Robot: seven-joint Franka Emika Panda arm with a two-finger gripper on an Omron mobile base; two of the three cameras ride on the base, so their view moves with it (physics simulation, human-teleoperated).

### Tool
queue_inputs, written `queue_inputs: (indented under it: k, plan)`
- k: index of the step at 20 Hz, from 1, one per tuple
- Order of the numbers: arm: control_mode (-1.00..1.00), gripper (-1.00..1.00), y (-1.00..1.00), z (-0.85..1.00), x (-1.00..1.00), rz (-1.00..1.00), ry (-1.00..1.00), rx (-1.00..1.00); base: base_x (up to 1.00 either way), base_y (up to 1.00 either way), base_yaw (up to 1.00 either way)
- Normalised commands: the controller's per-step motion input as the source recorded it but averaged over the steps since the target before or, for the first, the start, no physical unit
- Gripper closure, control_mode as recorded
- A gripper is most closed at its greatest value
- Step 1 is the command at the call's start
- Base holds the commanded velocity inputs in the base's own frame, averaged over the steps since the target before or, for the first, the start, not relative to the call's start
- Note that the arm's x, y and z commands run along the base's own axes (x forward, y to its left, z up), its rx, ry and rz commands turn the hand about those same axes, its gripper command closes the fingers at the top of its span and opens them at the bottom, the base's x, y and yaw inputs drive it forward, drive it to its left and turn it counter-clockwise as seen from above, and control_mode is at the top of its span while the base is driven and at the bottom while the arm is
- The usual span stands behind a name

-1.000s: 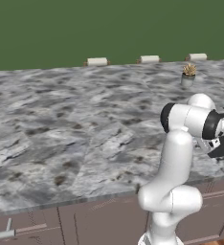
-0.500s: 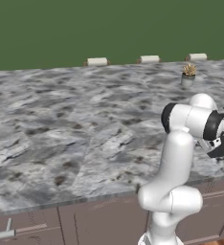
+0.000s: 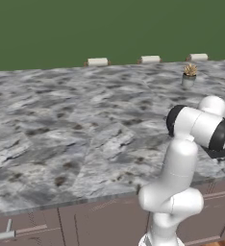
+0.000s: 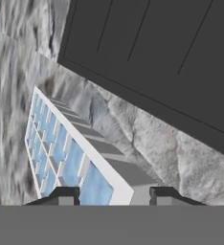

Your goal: The ice cube tray has been filled with water. Take the tray and place it in the freezer to make ice. Close the freezer door after placing the tray.

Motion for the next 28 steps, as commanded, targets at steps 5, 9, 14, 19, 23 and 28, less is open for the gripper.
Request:
queue_inputs:
  k: [5, 9, 14, 19, 23, 28]
  plan:
    - [-1.0, 1.0, 0.1, 0.4, -0.17, 0.0, -0.1, -0.02, 0.0, 0.0, 0.0]
    - [-1.0, 1.0, 0.24, 0.42, -0.02, 0.0, -0.08, -0.03, 0.0, 0.0, 0.0]
    - [-1.0, 1.0, 0.27, 0.49, -0.13, 0.0, -0.05, -0.03, 0.0, 0.0, 0.0]
    - [-1.0, 1.0, 0.27, 0.56, -0.34, 0.01, -0.02, -0.02, 0.0, 0.0, 0.0]
    - [-1.0, 1.0, 0.23, 0.62, -0.4, 0.01, -0.02, -0.01, 0.0, 0.0, 0.0]
    - [-1.0, 1.0, 0.28, 0.6, -0.43, 0.02, 0.0, 0.0, 0.0, 0.0, 0.0]
